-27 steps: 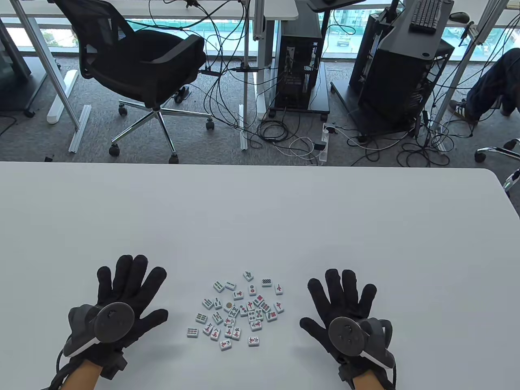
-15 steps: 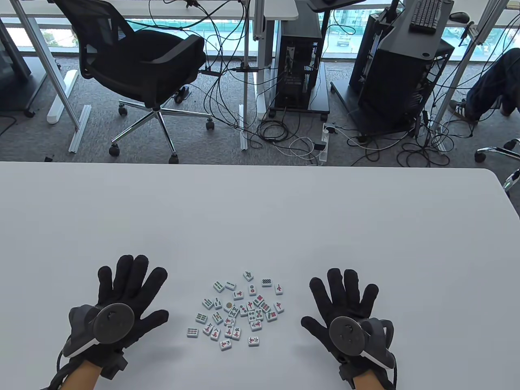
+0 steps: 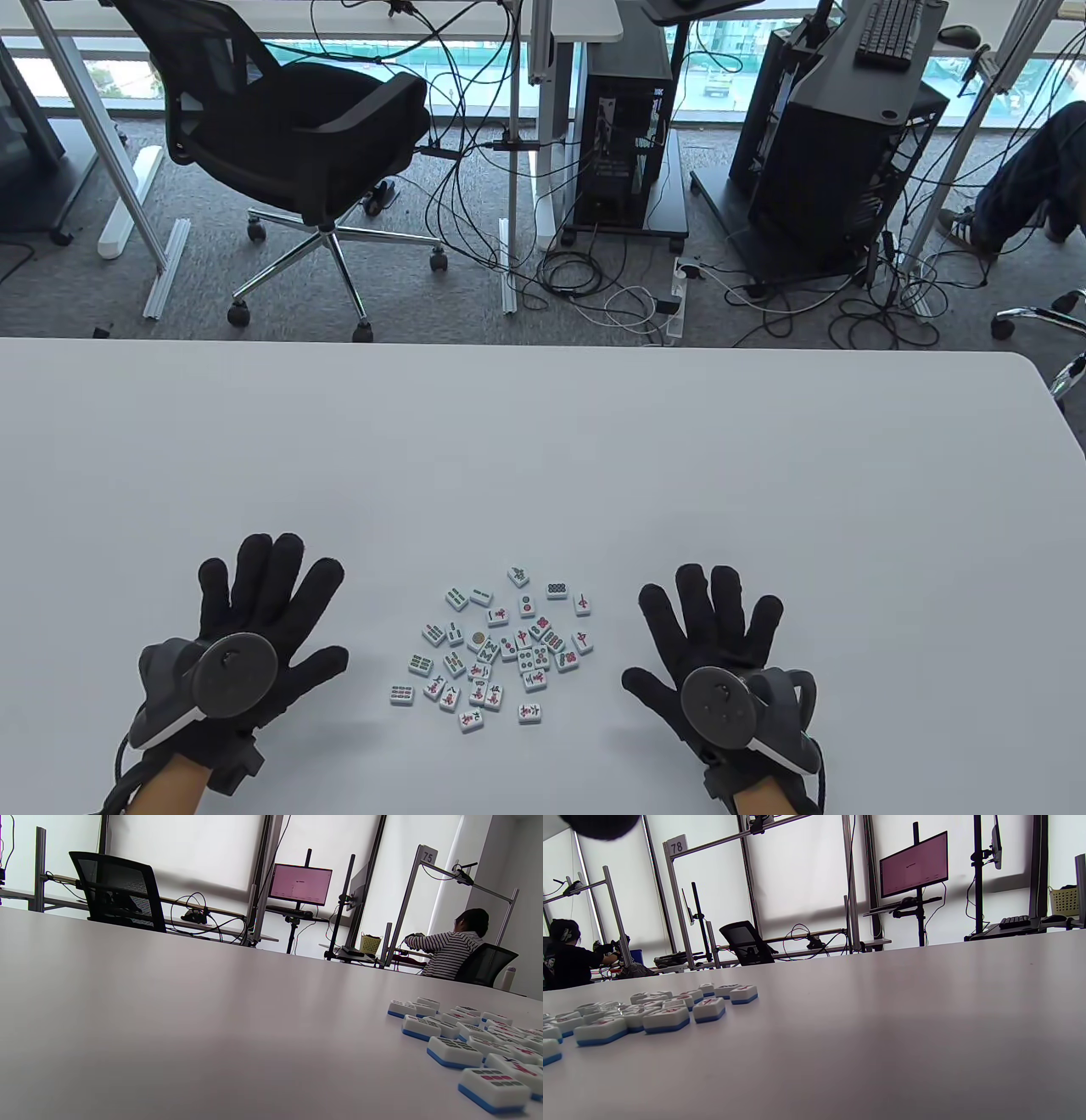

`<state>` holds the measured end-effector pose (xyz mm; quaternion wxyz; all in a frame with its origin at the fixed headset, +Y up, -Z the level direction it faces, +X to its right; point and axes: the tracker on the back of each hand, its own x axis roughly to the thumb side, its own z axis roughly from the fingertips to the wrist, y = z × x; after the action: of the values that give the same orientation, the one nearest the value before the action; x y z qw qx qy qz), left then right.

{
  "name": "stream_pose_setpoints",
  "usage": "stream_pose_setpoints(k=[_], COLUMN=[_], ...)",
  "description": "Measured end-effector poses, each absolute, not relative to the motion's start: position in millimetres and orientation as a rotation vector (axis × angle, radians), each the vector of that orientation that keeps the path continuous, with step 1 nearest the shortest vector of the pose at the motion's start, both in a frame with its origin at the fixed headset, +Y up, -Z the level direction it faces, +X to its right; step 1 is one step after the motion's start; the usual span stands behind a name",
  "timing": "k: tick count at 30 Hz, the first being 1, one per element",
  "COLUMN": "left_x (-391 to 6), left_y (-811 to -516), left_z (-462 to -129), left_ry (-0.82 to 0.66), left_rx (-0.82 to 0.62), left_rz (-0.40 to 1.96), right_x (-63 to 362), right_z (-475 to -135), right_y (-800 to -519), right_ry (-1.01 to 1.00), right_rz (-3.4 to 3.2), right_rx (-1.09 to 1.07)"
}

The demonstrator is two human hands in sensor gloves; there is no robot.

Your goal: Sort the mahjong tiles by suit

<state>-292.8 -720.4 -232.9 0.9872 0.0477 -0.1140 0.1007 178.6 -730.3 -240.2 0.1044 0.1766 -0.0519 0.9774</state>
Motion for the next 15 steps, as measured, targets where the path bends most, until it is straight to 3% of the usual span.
stream_pose_setpoints(k=[7, 15], left_x=[-293, -303], left_y=[-720, -720], left_z=[-233, -234], left_ry=[-0.231, -0.202], left_rx=[0.097, 0.096], left_rz=[0.199, 0.269], right_x=[179, 163], right_z=[-241, -259], right_y=[-722, -691], right_ry=[-0.185, -0.184], right_rz=[2.823, 2.798], right_rx=[0.499, 0.509])
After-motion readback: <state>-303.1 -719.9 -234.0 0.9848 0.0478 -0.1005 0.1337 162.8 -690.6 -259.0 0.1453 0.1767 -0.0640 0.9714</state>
